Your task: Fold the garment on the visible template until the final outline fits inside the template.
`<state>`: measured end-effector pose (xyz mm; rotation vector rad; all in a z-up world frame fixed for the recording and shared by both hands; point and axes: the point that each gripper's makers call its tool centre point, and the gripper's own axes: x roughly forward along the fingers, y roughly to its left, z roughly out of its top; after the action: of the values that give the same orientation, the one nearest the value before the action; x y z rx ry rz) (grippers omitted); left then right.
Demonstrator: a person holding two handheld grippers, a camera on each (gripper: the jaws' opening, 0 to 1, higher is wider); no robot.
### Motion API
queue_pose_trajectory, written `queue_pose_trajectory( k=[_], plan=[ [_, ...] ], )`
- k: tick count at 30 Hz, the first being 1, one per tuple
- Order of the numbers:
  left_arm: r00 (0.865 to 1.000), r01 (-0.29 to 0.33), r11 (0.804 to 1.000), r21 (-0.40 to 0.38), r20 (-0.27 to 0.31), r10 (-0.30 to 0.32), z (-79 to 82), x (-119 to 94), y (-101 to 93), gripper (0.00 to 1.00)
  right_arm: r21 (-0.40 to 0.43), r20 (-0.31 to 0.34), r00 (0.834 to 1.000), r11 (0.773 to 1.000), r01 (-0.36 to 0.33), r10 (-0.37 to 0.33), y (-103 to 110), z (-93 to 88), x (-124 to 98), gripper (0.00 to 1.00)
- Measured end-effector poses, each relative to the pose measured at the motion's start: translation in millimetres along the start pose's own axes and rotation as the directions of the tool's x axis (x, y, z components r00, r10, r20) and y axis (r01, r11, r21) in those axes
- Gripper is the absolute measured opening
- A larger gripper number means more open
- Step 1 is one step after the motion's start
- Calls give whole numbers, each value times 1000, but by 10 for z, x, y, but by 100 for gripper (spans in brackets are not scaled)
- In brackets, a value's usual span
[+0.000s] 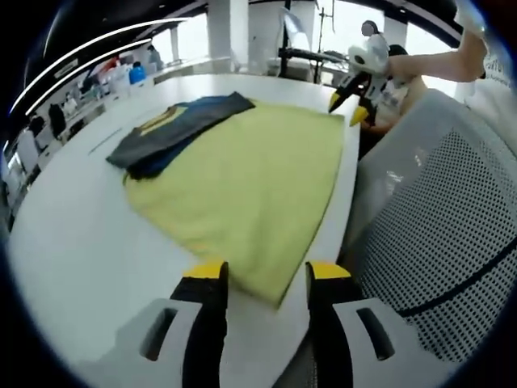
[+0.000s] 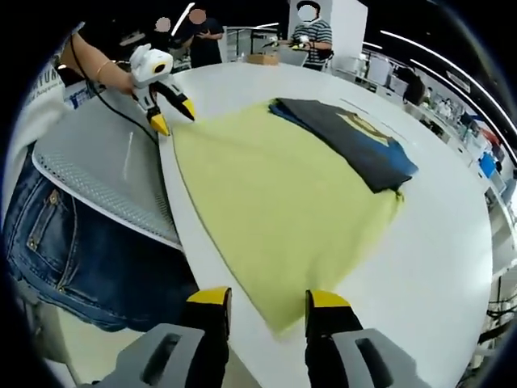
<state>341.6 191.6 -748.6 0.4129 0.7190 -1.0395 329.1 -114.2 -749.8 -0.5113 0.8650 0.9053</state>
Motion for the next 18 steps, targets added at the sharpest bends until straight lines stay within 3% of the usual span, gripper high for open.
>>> queue_pose_trajectory(
  k=[4,9,18],
  plan=[
    [1000,0,999,32,-20,0,-73,-3,-27,31,-25,-32,999,1000,1,-1,-7,-69,12,29],
    [1000,-14,999,47,-22,15,-68,-4,-5,28,-47,-45,999,999,0,-2,-28,-94,22,24],
    [999,4,988,156,-39,3,-38,14,-25,21,-63,-74,997,998,-32,27,-68,-102,40,15]
  ],
)
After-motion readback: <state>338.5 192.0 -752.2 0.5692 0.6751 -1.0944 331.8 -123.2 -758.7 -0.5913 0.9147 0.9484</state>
